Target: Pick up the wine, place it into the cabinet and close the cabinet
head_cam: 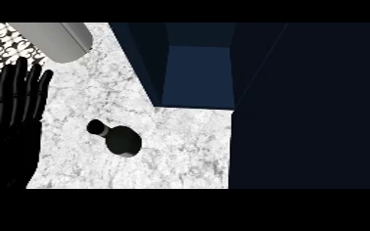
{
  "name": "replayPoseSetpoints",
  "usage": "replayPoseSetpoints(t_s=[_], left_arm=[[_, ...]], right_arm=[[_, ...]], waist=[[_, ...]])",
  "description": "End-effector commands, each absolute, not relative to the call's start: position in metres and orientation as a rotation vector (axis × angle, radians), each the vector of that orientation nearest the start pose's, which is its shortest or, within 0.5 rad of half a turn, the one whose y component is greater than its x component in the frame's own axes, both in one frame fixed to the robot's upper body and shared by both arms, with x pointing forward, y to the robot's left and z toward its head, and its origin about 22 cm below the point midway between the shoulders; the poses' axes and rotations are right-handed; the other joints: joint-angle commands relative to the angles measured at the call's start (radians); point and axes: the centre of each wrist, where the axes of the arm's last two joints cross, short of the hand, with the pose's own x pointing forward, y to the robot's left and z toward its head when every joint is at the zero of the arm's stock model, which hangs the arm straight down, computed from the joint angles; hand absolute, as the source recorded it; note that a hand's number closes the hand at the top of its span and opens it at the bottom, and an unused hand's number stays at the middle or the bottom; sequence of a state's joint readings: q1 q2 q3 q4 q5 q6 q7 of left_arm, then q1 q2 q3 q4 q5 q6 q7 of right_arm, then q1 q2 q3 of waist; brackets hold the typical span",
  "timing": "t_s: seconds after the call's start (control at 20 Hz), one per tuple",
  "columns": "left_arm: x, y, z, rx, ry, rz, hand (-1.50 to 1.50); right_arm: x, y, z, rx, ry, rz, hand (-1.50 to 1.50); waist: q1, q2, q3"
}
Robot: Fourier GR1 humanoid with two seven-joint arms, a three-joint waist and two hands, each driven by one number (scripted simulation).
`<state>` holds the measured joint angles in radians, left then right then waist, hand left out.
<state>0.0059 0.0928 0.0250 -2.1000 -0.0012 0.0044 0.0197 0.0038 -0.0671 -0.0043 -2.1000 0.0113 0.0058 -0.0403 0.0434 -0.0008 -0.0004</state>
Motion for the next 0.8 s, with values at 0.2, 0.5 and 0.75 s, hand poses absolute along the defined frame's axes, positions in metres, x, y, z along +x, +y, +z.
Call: replayPoseSetpoints(t_s=[0.2,0.5,0.75], left_arm=[[0.226,0.199,0.131,-0.433,-2.011,-0.455,-1.50],[0.211,0.171,0.126,-0.746,-1.691,-0.483,-1.50],[0.175,0.175,0.163,-0.781,-1.666,-0.480,-1.50]], right_arm=[[0.191,-0.225,0.117,0.019,-2.106,0.102,-1.50],[0.156,-0.208,0.131,0.353,-1.944,0.297,-1.50],[0.120,-0.220,0.168,0.359,-1.938,0.324,-1.50]], waist=[[-0.097,0.001,0.001],[-0.073,-0.009,0.001],[-0.047,-0.005,0.000]])
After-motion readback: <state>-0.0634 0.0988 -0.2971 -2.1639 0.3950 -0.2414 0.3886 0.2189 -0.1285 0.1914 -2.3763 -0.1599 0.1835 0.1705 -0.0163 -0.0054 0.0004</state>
